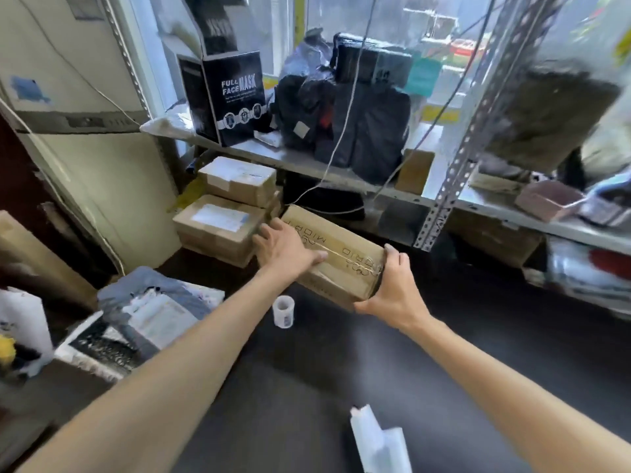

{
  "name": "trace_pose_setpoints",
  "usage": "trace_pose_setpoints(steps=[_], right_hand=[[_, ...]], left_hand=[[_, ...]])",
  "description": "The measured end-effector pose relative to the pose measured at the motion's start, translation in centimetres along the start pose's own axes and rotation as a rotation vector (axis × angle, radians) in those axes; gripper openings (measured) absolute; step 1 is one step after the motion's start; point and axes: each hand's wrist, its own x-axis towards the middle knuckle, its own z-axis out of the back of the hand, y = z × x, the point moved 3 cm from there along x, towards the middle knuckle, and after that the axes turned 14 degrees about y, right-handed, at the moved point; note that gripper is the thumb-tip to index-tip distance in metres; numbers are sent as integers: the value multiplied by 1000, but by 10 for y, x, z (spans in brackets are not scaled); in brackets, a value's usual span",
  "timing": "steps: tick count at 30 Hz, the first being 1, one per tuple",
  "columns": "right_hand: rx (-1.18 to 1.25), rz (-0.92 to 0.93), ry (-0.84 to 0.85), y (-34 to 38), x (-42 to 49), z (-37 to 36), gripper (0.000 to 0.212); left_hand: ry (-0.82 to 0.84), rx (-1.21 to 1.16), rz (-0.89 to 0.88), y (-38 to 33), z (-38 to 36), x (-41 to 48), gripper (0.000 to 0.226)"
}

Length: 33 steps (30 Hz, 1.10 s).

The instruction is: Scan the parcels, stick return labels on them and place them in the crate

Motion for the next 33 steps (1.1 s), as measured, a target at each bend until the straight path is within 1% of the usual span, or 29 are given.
trace_pose_setpoints(steps=[1,2,5,7,9,10,12,13,14,16,18,19,21,22,24,25,26,28,30,32,33], right_hand=[[-27,-14,-1,-20,-15,11,130],[-43,-36,-8,-40,-29,22,131],[-3,-136,-46,-98,-70,55,113],[80,-221,-38,-136,-97,74,104],[236,-306,-17,-170,-124,87,100],[353,-340,-1,-185,-137,91,101],[591,-372,-7,-211,-160,92,100],[673,-391,-32,-223,-170,92,91],[726,-402,-56,-233,-178,92,78],[783,-412,-86,-247,-190,91,56],[858,-464,-138,-256,-198,91,45],[896,-511,-159,-259,-200,93,45],[943,-611,-123,-262,-201,97,57],[961,-661,-76,-263,-201,100,63],[986,-760,17,-265,-202,102,70],[1005,-796,50,-266,-205,103,70],[1037,-826,60,-268,-208,105,71],[1087,-856,60,-272,-213,109,73],[1071,-828,-2,-275,-212,113,77],[985,-677,-112,-276,-205,117,75],[967,-579,-124,-272,-201,119,73]], left_hand=[[22,-9,-13,-19,-19,-8,112],[49,-16,-27,-37,-39,-16,112],[126,-33,-85,-84,-90,-37,102],[168,-160,-133,-103,-114,-45,85],[206,-315,-202,-117,-135,-52,64],[231,-367,-239,-122,-146,-57,58],[289,-466,-298,-130,-168,-69,55],[320,-522,-308,-134,-177,-75,54],[352,-567,-310,-137,-186,-80,53],[435,-591,-341,-143,-200,-88,50],[554,-621,-428,-149,-208,-98,37],[632,-622,-474,-152,-211,-102,34],[795,-630,-534,-155,-215,-110,39],[871,-677,-536,-155,-216,-112,51],[993,-790,-411,-149,-218,-110,86],[1025,-788,-366,-145,-219,-109,99],[1029,-731,-357,-142,-221,-107,107],[965,-622,-353,-135,-226,-103,111],[894,-592,-332,-131,-230,-103,107],[875,-560,-298,-129,-238,-103,103],[887,-541,-287,-128,-242,-104,101]])
